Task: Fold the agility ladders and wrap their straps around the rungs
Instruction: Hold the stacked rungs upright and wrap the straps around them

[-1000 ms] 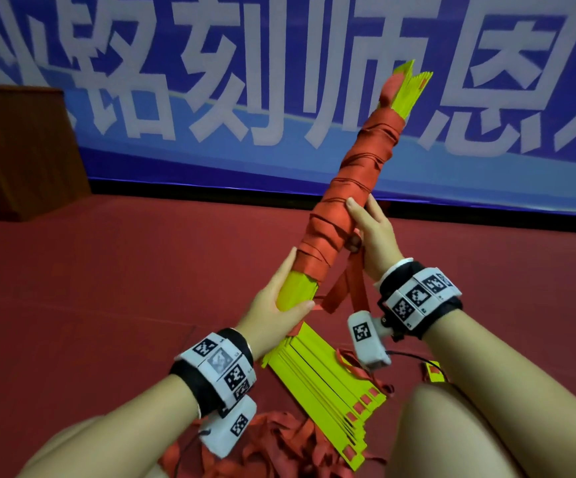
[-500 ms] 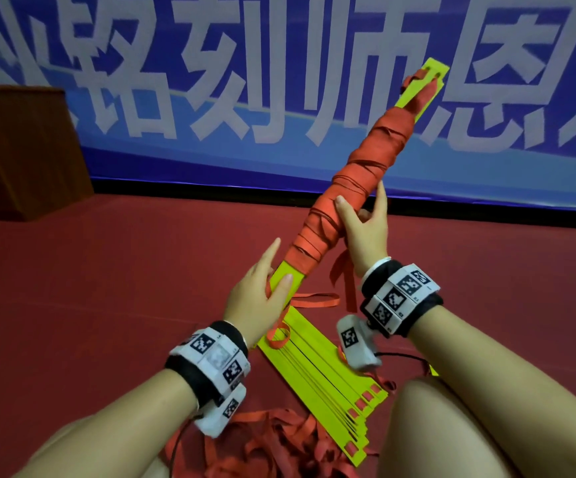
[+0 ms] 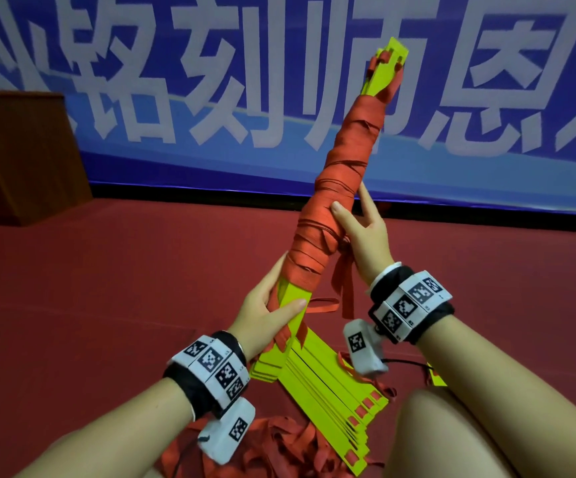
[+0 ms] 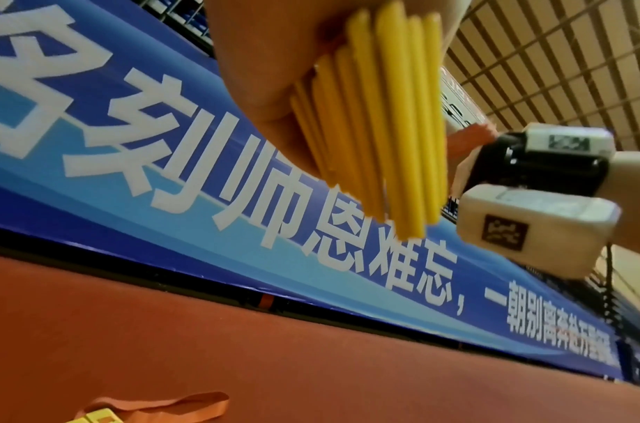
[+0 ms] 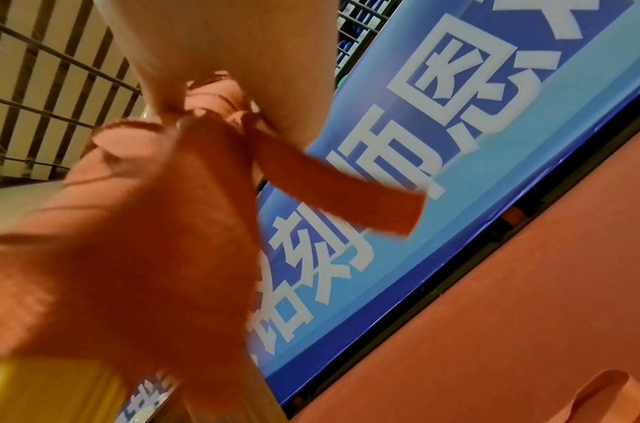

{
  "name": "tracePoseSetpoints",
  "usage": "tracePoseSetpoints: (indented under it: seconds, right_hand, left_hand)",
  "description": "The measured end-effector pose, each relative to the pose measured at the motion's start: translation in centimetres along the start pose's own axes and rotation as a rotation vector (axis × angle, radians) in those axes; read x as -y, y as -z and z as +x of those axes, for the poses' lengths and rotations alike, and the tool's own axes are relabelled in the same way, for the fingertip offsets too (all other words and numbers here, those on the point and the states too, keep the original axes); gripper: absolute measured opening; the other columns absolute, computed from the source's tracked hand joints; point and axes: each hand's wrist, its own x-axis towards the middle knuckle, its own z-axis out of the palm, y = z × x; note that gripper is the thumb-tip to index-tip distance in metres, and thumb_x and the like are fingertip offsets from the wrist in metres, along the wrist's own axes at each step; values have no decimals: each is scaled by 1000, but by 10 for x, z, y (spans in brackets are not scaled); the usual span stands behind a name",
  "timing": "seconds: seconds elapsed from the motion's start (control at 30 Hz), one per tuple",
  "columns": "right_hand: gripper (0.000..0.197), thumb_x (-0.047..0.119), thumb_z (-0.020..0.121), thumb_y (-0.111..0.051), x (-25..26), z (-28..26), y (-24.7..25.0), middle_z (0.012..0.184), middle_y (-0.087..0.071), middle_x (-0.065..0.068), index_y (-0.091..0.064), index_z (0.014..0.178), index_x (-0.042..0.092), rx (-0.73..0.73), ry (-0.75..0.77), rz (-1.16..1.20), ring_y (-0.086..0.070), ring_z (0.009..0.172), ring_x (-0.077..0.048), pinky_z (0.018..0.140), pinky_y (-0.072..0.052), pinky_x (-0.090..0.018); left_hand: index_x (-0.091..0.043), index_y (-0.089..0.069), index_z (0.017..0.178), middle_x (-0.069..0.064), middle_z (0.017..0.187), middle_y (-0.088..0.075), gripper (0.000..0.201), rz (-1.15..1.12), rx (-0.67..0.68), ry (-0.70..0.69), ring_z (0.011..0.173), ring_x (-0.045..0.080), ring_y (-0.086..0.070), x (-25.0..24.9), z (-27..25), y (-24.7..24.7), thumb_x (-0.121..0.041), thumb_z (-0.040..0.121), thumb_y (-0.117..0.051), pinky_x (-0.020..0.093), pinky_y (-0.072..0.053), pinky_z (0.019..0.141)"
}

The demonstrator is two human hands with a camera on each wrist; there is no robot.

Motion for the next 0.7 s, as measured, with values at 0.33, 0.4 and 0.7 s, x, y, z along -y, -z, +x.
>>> tracePoseSetpoints:
  seconds: [0.33, 0.4, 0.7]
  right_hand:
    - [37, 17, 93, -61, -14, 2, 12, 64, -56, 1, -58, 130, 15, 70, -171, -38, -42, 43, -10, 42, -38, -19]
    - [26, 14, 94, -57, -16, 0, 9, 71, -62, -1, -63, 120, 15, 16, -175, 5, -49, 47, -10, 49, -44, -21]
    - [54, 40, 71, -79, -20, -1, 12, 96, -70, -1, -59, 114, 13, -178, -123, -106, -68, 78, -13, 66, -56, -31]
  left_hand:
    - [-71, -3, 136, -7, 60, -48, 85, 777, -143, -6, 68, 31, -61, 1, -4, 8, -55, 77, -62, 40, -50, 63]
    - [-60, -2, 140, -3, 60, -53, 86, 895, -162, -35, 68, 30, -61, -4, -5, 0, -45, 85, -66, 36, -44, 61]
    - [-43, -22, 148, -1, 72, -59, 62, 1183, -176, -287, 57, 30, -62, -3, 2, -9, -52, 89, -41, 35, -42, 44]
